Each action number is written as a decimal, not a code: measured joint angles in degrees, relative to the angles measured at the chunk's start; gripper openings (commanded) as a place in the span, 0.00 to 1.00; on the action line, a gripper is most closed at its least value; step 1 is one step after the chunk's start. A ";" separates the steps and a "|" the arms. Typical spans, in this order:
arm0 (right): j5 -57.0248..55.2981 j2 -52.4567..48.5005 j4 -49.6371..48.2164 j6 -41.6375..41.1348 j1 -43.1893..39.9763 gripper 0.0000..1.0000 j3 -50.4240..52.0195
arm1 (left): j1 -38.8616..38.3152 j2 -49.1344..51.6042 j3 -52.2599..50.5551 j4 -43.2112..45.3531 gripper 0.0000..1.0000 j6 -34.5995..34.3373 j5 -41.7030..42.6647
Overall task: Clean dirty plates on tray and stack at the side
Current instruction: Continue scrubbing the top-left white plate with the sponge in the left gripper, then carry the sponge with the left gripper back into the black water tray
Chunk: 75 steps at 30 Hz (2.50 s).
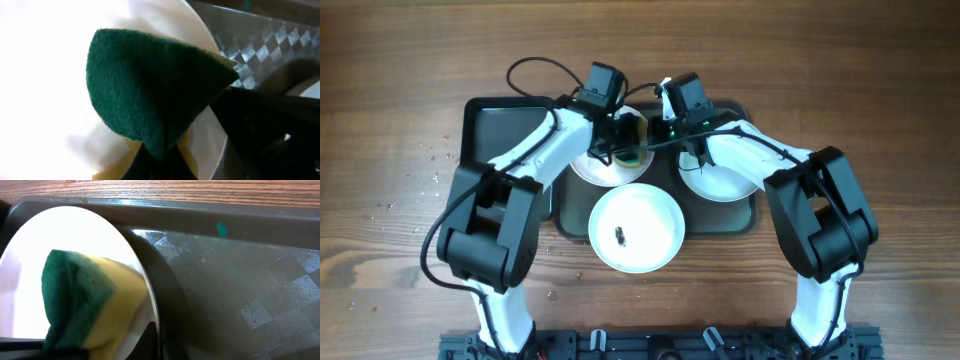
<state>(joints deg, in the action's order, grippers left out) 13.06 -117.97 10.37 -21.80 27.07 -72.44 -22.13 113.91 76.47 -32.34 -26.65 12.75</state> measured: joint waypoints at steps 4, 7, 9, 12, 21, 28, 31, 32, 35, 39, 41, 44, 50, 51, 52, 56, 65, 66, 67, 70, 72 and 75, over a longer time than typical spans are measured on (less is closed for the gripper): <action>0.00 0.00 -0.02 0.02 0.00 0.05 -0.02 | 0.63 -0.33 0.00 -0.11 0.04 0.02 0.35; 0.00 0.00 -0.04 0.02 0.00 0.05 -0.02 | 2.05 -2.38 0.00 -0.90 0.04 0.02 -0.31; 0.00 0.00 -0.09 0.02 0.00 0.05 -0.02 | 3.63 -5.31 0.00 -1.57 0.04 0.04 -1.75; 0.02 0.00 -0.15 0.02 0.00 0.05 -0.02 | 6.71 -10.84 0.00 -3.63 0.04 0.04 -4.24; 0.00 0.00 -0.17 0.02 0.00 0.09 -0.02 | 21.07 -20.50 0.37 -14.80 0.04 2.25 -8.87; 0.02 0.00 -0.22 0.22 0.00 0.09 -0.02 | 25.53 -18.67 -2.97 -15.17 0.04 9.03 -9.73; 0.00 0.00 -0.26 0.22 0.00 0.09 -0.02 | 25.53 -17.73 -7.56 -9.81 0.06 10.56 -9.75; 0.00 0.00 -0.31 0.22 0.00 0.09 -0.02 | 25.53 -17.33 -8.76 -8.94 0.06 10.91 -9.94; 0.00 0.00 -0.37 0.22 0.00 0.09 -0.02 | 25.53 -15.87 -13.07 -6.08 0.06 11.43 -11.87; 0.02 0.00 -0.39 0.22 0.00 0.09 -0.02 | 25.53 -14.34 -15.87 -5.07 0.06 11.67 -14.47; 0.00 0.00 -0.39 0.22 0.00 0.09 -0.02 | 25.53 -13.86 -16.24 -5.11 0.13 11.85 -15.15; 0.02 0.00 -0.39 0.22 0.00 0.16 -0.02 | 25.53 -13.60 -16.24 -4.83 0.54 12.55 -15.78; 0.02 0.00 -0.39 0.50 0.00 0.37 -0.02 | 25.53 -13.62 -16.22 -5.16 0.80 12.63 -16.17; 0.02 0.00 -0.39 0.70 0.00 0.38 -0.02 | 25.53 -13.62 -16.20 -5.60 0.80 12.63 -16.17; 0.00 0.00 -0.39 0.63 0.00 0.38 -0.02 | 25.53 -13.73 -16.06 -6.47 0.80 12.63 -16.17; 0.02 0.00 -0.17 0.63 0.00 0.40 -0.02 | 25.53 -16.20 -14.71 -7.96 0.78 12.61 -16.15; -1.18 0.00 1.14 0.35 0.00 0.40 -0.02 | 25.53 -37.11 -6.84 -4.42 1.00 12.61 -16.35; -1.33 0.00 1.14 0.17 0.02 0.39 -0.02 | 25.53 -39.34 -6.58 -4.24 1.00 12.61 -16.37; -1.36 0.00 1.14 0.15 0.02 0.37 -0.02 | 25.53 -41.24 -6.45 -4.26 1.00 12.61 -16.37; -1.55 0.00 1.16 -0.13 0.02 0.33 -0.02 | 25.53 -44.02 -6.43 -4.31 1.00 12.61 -16.37; -1.57 0.00 1.14 -0.46 0.02 0.31 -0.02 | 25.53 -44.39 -6.45 -4.35 1.00 12.61 -16.35; -1.75 0.00 1.14 -0.55 0.15 0.29 -0.02 | 25.53 -44.37 -6.45 -4.72 1.00 12.61 -16.35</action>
<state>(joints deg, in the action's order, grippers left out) 11.31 -117.97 11.51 -22.35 27.22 -72.47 3.40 69.54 70.02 -37.06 -14.04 -3.60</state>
